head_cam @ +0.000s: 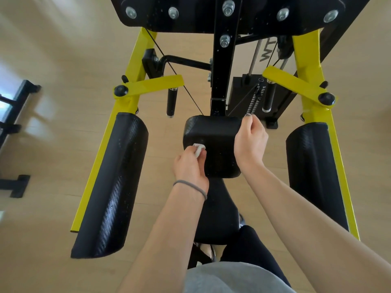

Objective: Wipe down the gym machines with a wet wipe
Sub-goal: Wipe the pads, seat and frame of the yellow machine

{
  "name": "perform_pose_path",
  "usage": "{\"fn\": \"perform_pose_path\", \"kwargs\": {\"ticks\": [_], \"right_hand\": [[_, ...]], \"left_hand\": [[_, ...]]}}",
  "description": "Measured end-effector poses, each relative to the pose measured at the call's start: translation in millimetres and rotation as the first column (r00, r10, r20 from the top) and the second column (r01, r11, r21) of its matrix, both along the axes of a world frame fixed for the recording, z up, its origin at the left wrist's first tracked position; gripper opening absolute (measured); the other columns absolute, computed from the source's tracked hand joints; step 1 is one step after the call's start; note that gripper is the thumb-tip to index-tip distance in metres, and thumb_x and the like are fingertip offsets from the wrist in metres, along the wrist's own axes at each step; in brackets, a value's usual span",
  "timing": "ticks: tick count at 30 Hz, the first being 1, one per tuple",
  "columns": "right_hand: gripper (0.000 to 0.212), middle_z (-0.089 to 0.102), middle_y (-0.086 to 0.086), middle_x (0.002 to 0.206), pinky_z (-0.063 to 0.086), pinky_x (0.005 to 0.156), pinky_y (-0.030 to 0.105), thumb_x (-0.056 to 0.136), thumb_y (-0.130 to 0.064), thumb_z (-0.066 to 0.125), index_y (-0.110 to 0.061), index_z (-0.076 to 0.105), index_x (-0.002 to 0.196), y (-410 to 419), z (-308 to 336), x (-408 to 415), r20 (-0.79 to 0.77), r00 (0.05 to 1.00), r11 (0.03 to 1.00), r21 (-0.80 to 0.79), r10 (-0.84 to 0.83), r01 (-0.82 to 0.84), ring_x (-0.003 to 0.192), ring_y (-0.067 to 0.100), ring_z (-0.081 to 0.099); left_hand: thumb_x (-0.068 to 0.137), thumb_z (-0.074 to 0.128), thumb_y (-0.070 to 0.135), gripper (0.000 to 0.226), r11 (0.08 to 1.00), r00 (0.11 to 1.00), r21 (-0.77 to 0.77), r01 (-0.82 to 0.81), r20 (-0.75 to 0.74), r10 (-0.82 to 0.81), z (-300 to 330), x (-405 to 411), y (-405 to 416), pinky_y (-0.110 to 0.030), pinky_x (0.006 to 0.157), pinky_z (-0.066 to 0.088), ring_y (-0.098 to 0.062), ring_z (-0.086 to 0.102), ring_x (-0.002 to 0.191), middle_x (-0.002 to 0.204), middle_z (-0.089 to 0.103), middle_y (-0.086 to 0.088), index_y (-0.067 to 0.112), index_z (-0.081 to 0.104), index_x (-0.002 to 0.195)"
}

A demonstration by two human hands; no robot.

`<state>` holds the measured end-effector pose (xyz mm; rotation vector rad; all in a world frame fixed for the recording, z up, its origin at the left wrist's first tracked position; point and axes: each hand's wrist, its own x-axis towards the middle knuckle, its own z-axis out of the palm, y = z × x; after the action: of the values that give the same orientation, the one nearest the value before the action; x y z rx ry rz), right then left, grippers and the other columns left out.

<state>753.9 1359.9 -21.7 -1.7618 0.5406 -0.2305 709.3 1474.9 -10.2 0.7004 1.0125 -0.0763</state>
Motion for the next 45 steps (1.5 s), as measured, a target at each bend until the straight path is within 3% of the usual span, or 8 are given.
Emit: {"fn": "perform_pose_path", "kwargs": {"ticks": [7, 19, 27, 31, 34, 40, 42, 45], "right_hand": [[0.037, 0.045, -0.006, 0.063, 0.038, 0.059, 0.029, 0.105, -0.029, 0.04, -0.014, 0.044, 0.071, -9.1, -1.1, -1.4, -0.003, 0.995, 0.994, 0.044, 0.104, -0.104, 0.057, 0.004, 0.039], [0.034, 0.05, -0.004, 0.071, 0.047, 0.072, 0.047, 0.105, -0.033, 0.037, -0.021, 0.044, 0.074, -16.8, 2.1, -0.5, -0.024, 0.974, 0.974, -0.028, 0.223, -0.224, 0.071, 0.015, 0.048], [0.038, 0.046, -0.007, 0.066, 0.043, 0.068, 0.041, 0.107, -0.032, 0.036, -0.021, 0.042, 0.071, -12.9, 2.8, -2.0, -0.015, 0.986, 0.986, 0.026, 0.168, -0.167, 0.067, 0.012, 0.044], [0.038, 0.044, -0.009, 0.065, 0.04, 0.067, 0.036, 0.106, -0.032, 0.037, -0.023, 0.042, 0.07, -13.4, 7.4, -3.6, -0.03, 0.985, 0.984, 0.055, 0.168, -0.166, 0.065, 0.01, 0.042], [0.037, 0.041, -0.009, 0.066, 0.037, 0.066, 0.032, 0.107, -0.034, 0.036, -0.021, 0.04, 0.072, -17.8, 9.4, -4.7, -0.062, 0.975, 0.974, 0.092, 0.213, -0.207, 0.063, 0.008, 0.039], [0.04, 0.053, -0.003, 0.085, 0.038, 0.083, 0.026, 0.11, -0.043, 0.032, -0.015, 0.06, 0.107, -29.4, 18.8, -6.1, -0.142, 0.93, 0.925, 0.227, 0.339, -0.303, 0.078, 0.012, 0.049], [0.035, 0.054, -0.018, 0.099, 0.031, 0.096, 0.023, 0.11, -0.046, 0.031, -0.029, 0.06, 0.12, -35.0, 19.3, -4.7, -0.17, 0.912, 0.905, 0.282, 0.374, -0.319, 0.095, 0.0, 0.051], [0.028, 0.057, -0.018, 0.1, 0.034, 0.09, 0.023, 0.11, -0.046, 0.032, -0.033, 0.056, 0.102, -36.1, 17.3, -4.2, -0.163, 0.907, 0.898, 0.289, 0.388, -0.333, 0.106, 0.006, 0.055]], "left_hand": [[0.093, 0.064, 0.016, 0.012, 0.942, 0.993, 0.318, 0.109, -0.081, -0.087, 18.2, -13.1, -31.4, -0.03, 0.093, 0.043, -0.005, 0.063, 0.09, 0.104, 0.07, 0.0, 0.018, 0.067, 0.105], [0.092, 0.067, 0.033, 0.016, 0.632, 0.985, 0.775, -0.001, 0.108, -0.131, 9.3, -5.3, -52.7, -0.016, 0.071, 0.053, -0.011, 0.068, 0.087, 0.095, 0.067, 0.001, 0.019, 0.062, 0.098], [0.095, 0.064, 0.028, 0.015, 0.822, 0.995, 0.568, 0.04, 0.055, -0.087, -41.4, -26.7, -43.9, -0.043, 0.096, 0.055, -0.016, 0.067, 0.084, 0.088, 0.068, 0.0, 0.014, 0.06, 0.1], [0.096, 0.062, 0.033, 0.021, 0.676, 0.95, 0.737, -0.029, 0.23, -0.21, -3.4, -8.7, -51.0, -0.017, 0.075, 0.055, -0.016, 0.068, 0.09, 0.101, 0.066, -0.003, 0.014, 0.06, 0.105], [0.099, 0.058, 0.03, 0.018, 0.632, 0.962, 0.767, -0.112, 0.243, -0.124, -9.7, -4.9, -48.6, -0.015, 0.07, 0.053, -0.01, 0.067, 0.084, 0.098, 0.064, 0.002, 0.013, 0.057, 0.106], [0.098, 0.052, 0.013, 0.004, 0.902, 1.0, 0.431, -0.001, -0.022, 0.012, -74.1, -27.2, -51.8, -0.023, 0.075, 0.053, -0.017, 0.067, 0.082, 0.101, 0.064, -0.011, 0.012, 0.056, 0.1], [0.099, 0.049, 0.013, 0.007, 0.887, 1.0, 0.461, -0.007, -0.022, 0.019, -69.9, -19.0, -60.6, -0.02, 0.07, 0.052, -0.014, 0.066, 0.08, 0.1, 0.064, -0.008, 0.014, 0.056, 0.102], [0.101, 0.05, 0.019, 0.008, 0.785, 0.992, 0.615, -0.08, 0.125, 0.003, -48.0, -13.5, -76.6, -0.013, 0.065, 0.051, -0.01, 0.066, 0.082, 0.098, 0.064, -0.003, 0.016, 0.055, 0.106]]}}
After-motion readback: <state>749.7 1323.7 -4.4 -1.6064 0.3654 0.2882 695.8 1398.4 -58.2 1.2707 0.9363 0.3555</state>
